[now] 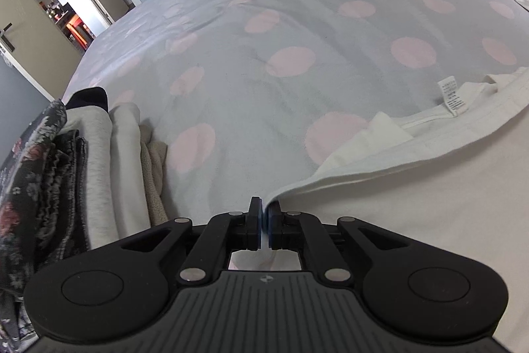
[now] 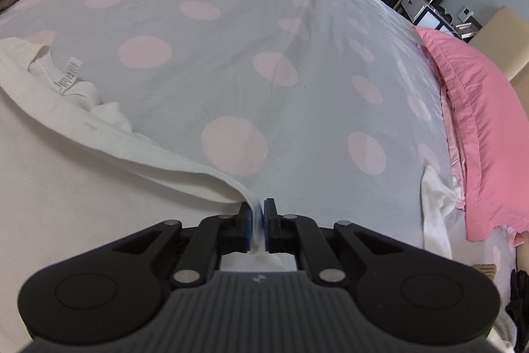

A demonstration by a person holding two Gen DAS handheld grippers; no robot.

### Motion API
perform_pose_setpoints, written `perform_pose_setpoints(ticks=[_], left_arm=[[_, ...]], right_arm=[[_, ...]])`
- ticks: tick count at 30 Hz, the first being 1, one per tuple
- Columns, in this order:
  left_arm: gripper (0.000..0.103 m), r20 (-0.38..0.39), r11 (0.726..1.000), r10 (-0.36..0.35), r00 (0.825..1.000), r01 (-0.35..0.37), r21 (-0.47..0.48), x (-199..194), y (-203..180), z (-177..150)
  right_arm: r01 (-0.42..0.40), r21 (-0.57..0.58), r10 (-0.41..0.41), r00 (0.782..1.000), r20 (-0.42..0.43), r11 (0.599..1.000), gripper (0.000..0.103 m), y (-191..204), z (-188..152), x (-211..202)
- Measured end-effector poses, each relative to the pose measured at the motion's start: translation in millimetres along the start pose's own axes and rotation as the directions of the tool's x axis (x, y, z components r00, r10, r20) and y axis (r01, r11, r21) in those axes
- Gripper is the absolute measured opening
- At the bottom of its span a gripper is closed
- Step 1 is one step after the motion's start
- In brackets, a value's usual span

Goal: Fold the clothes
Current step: 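Lift the shirt side with both grippers and fold it over the body, release, then move both grippers to the folded shirt edge and grasp it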

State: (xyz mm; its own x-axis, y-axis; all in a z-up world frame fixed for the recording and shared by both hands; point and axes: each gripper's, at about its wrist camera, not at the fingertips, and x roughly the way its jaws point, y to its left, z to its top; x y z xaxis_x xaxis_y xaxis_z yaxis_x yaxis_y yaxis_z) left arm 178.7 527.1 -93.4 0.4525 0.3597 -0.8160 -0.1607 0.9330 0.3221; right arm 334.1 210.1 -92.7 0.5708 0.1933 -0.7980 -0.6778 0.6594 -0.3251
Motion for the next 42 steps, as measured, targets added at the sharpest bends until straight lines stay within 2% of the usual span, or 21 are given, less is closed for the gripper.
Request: perform_pose_setpoints(ticks=[3,5,7,10,15,20,23,25,28,30,36,39,42], left_arm=[[0.011,-0.005,0.999,0.001,1.0,-0.001,-0.052,7,5,1],[0.014,-0.008,0.995,0.001,1.0,-0.001,-0.098,11,11,1],[0.016,-0.005,0.989,-0.003,1.0,0.002,-0.15,11,18,0],[0.021,0.0,0.987,0.028,1.0,-0.028,-0.161,7,23,-1],[0.024,0.008,0.982,0.059,0.998,-0.057,-0.178,-7,32,-4],[0.025,0.048,0.979,0.071,0.996,-0.061,-0.192,-38,40,-5],[0.029,0.062,0.978,0.061,0.996,-0.047,-0.205,-59,43,-9],[0.033,0.066,0.979,0.041,0.997,-0.027,-0.204,-74,39,-21],[0.041,0.049,0.979,-0.017,0.999,0.027,-0.2,-91,32,-51],[0.041,0.038,0.978,-0.057,0.998,0.063,-0.201,-102,26,-74],[0.042,0.003,0.964,-0.147,0.989,0.144,-0.223,-132,15,-149],[0.043,-0.035,0.954,-0.191,0.981,0.177,-0.243,-138,10,-184],[0.043,-0.073,0.951,-0.222,0.972,0.199,-0.237,-136,1,-204]], right_arm=[[0.003,0.014,-0.003,1.0,-0.006,1.0,0.012,3,-2,8],[0.024,0.04,-0.024,1.0,-0.006,0.999,0.03,0,-1,11],[0.045,0.066,-0.045,0.999,-0.006,0.997,0.035,-3,-1,13],[0.049,0.109,-0.048,0.999,-0.007,0.993,0.035,-11,-2,11],[0.044,0.169,-0.043,0.999,-0.011,0.985,0.036,-23,-6,3],[0.016,0.207,-0.015,1.0,-0.006,0.978,0.036,-25,-22,-18],[-0.008,0.209,0.009,1.0,-0.003,0.978,0.036,-23,-35,-35],[-0.03,0.216,0.031,1.0,-0.002,0.976,0.038,-20,-49,-49],[-0.063,0.255,0.068,0.998,-0.01,0.965,0.046,-16,-76,-71],[-0.093,0.304,0.105,0.994,-0.022,0.948,0.049,-14,-97,-83],[-0.148,0.433,0.196,0.978,-0.069,0.889,0.049,-2,-164,-115],[-0.148,0.453,0.213,0.972,-0.097,0.879,0.049,7,-196,-129],[-0.152,0.514,0.236,0.967,-0.101,0.844,0.049,8,-227,-137]])
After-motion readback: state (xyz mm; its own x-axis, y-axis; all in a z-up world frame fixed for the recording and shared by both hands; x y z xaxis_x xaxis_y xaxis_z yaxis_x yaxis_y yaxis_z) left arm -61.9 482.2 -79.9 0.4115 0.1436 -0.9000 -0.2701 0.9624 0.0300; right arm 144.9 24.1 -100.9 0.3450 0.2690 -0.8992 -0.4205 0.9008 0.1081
